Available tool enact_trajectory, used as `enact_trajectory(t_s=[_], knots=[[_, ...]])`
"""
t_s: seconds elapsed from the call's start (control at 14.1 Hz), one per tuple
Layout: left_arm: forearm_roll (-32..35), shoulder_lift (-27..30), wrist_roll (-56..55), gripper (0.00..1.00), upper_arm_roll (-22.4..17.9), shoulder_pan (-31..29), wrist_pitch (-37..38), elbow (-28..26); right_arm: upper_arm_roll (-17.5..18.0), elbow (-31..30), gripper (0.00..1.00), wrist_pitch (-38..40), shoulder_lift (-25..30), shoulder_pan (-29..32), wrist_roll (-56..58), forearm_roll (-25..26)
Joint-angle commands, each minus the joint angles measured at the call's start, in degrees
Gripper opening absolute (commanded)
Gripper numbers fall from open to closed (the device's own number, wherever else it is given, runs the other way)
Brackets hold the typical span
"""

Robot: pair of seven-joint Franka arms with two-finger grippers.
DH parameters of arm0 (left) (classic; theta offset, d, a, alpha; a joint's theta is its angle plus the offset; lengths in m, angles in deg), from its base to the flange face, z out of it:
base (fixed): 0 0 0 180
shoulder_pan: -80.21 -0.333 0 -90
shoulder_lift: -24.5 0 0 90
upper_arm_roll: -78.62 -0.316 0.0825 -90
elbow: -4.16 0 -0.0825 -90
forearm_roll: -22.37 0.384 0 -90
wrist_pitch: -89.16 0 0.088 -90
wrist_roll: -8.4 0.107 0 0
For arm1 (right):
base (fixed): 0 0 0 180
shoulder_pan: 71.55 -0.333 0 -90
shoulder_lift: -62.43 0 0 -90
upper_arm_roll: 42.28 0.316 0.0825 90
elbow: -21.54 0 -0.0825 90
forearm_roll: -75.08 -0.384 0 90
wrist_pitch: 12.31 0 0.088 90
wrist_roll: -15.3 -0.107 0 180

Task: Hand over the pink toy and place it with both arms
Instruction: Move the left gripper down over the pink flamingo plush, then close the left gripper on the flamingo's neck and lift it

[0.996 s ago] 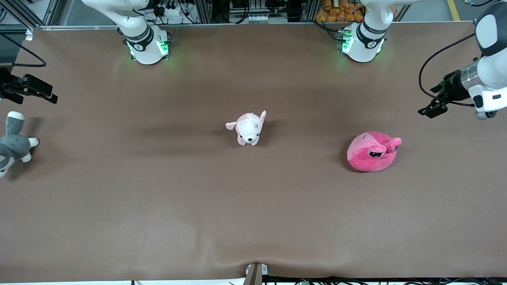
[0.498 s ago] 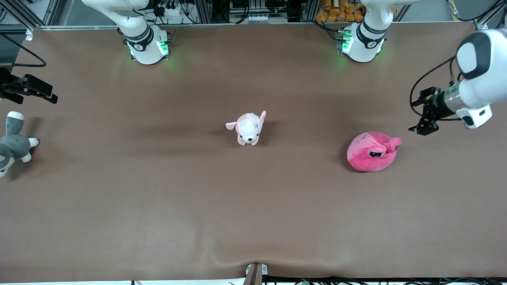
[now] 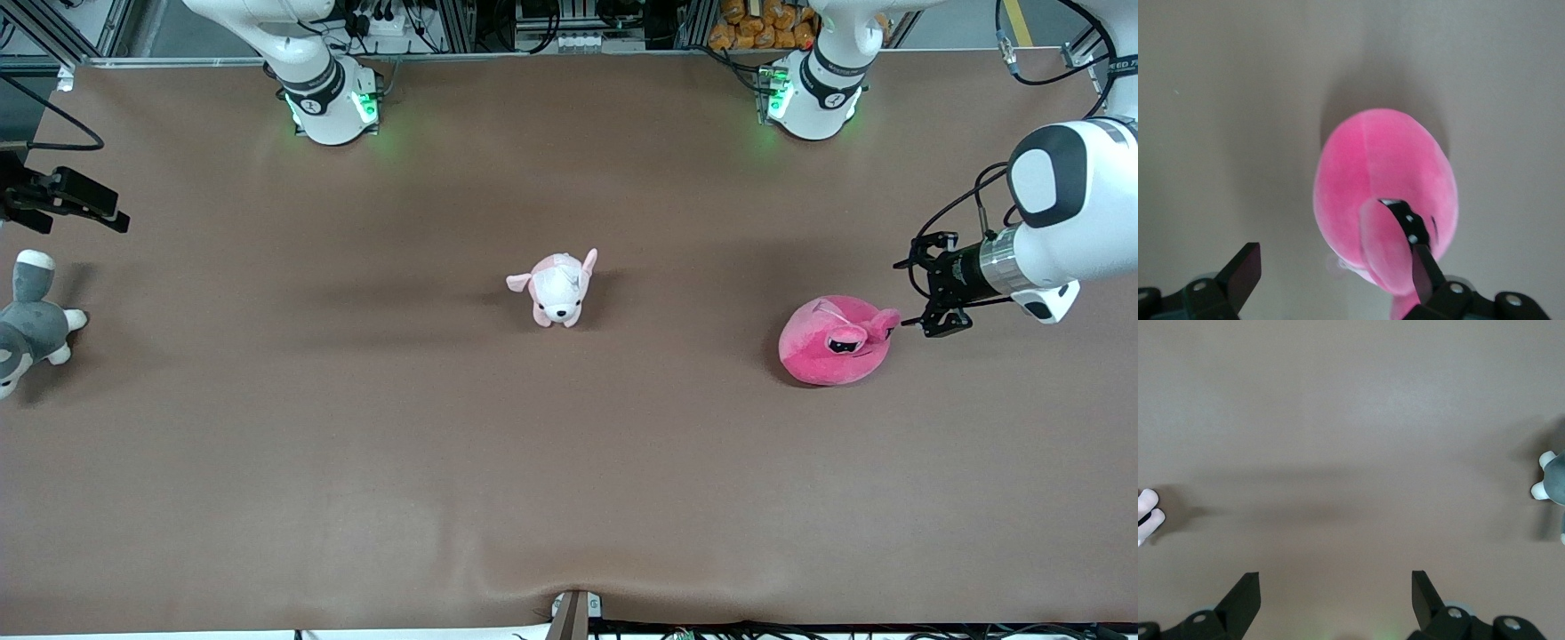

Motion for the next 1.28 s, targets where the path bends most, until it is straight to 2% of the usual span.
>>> enact_trajectory(t_s=[0.0, 0.71, 0.85, 0.92, 1.07, 1.21], knots=[[-2.26, -1.82, -0.94, 1.0, 0.2, -0.5, -1.6, 1.48, 0.41, -0.18, 1.0, 0.04, 0.3, 0.59, 0.12, 0.71], [-3.41, -5.68, -0.94, 0.98, 0.2, -0.42, -5.21, 1.56, 0.41, 0.35, 1.0, -1.36, 0.22, 0.5, 0.03, 0.71], [-4.2, -6.12, -0.94, 0.85, 0.2, -0.42, -5.56, 1.56, 0.32, 0.69, 1.0, -1.45, 0.3, 2.07, 0.46, -0.69], [-4.64, -6.21, -0.94, 0.78, 0.2, -0.42, -5.56, 1.56, 0.23, 1.04, 1.0, -1.37, 0.3, 3.3, 0.73, -3.39], [-4.99, -7.0, -0.94, 0.57, 0.2, -0.16, -5.56, 1.82, 0.41, 0.7, 1.0, -1.36, 0.3, 3.4, 0.73, -3.95], [-4.99, -7.53, -0.94, 0.34, 0.28, 0.11, -5.56, 2.62, 0.41, 0.52, 1.0, -1.54, -0.83, 3.14, 0.47, -1.85]])
